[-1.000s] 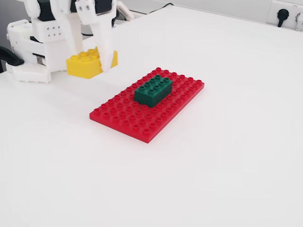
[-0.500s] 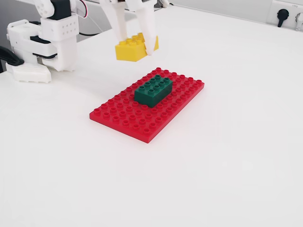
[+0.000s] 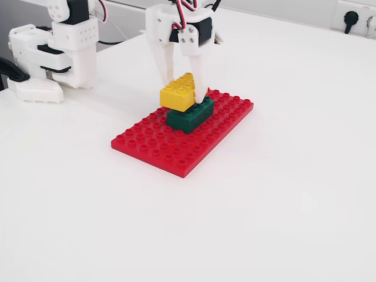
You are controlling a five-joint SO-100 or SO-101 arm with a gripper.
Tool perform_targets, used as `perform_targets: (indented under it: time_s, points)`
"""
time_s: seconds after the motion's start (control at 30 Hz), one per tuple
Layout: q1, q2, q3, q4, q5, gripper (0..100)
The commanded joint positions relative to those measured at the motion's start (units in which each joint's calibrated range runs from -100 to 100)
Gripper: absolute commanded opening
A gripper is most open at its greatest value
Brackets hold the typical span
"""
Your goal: Put yellow lego brick onto the green one
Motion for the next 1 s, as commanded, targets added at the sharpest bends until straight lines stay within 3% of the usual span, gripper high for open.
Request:
perform_targets:
  time_s: [0.0,0.97]
  points:
    - [-1.5,-0.1,-4.1,-0.2,-0.8,12]
    - [-3.2,-0.1,0.4,-2.2,-2.5,12]
